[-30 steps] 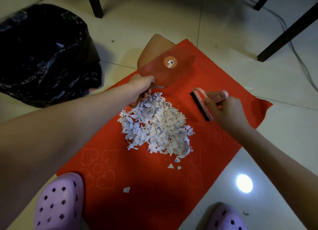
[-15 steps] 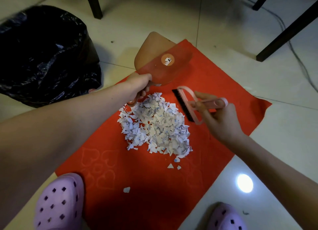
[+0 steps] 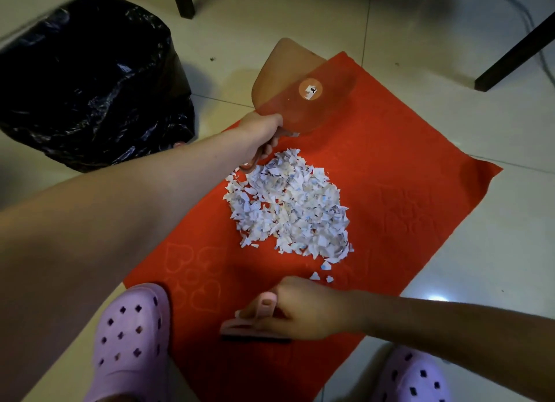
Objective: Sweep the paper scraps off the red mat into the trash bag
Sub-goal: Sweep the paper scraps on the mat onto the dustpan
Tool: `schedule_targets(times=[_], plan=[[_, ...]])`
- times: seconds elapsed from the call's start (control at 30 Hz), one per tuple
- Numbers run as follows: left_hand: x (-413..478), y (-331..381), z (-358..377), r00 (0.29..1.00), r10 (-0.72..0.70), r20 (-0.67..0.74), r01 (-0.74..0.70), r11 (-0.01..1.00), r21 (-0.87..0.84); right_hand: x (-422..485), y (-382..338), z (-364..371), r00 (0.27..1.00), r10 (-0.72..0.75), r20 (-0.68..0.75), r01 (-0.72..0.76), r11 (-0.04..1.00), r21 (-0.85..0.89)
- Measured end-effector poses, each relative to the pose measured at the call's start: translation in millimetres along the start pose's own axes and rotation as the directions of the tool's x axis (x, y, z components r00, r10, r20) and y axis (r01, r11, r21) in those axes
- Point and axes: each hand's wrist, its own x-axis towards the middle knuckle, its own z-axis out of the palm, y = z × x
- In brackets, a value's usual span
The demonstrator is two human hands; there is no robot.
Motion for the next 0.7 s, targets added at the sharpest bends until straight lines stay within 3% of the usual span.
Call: schedule_targets(times=[0.07,0.13,0.27,0.33,0.47,0.63,0.7], plan=[[-0.1,-0.9,0.0,1.000,-0.006,0.021,0.006,1.000,0.014,0.5,-0.9,-2.4,0.999,0.004,-0.036,-0.007,0.997,-0.076],[-0.3,-1.5,-0.8,1.000,-0.015,0.019,0.015,1.000,0.010,-3.8,-0.3,-15.1,0.986,0.056,-0.158,-0.073,0.992,-0.104],[-2.7,-0.4,-3.6,1.000,-0.012,-0.002,0.012,1.000,-0.001,-21.1,7.8,-51.4,0.902,0.051,-0.430,-0.148,0.969,-0.196],[-1.5,-0.5,-4.6,1.000,-0.008,-0.005,0.008,1.000,0.000,-26.3,7.7,-62.4,0.877,0.056,-0.477,-0.169,0.966,-0.198],[-0.4,0.9,-4.3,1.000,-0.009,-0.004,0.009,1.000,-0.006,-16.2,-5.0,-52.7,0.906,0.050,-0.421,-0.127,0.979,-0.158],[1.4,2.2,-3.9,1.000,-0.003,-0.020,0.003,1.000,-0.005,6.6,-8.3,-25.6,0.971,0.080,-0.223,-0.095,0.994,-0.059],[1.3,2.8,-5.8,1.000,-0.005,-0.023,0.005,1.000,-0.006,13.8,-5.5,-29.9,0.967,0.107,-0.230,-0.122,0.991,-0.052]])
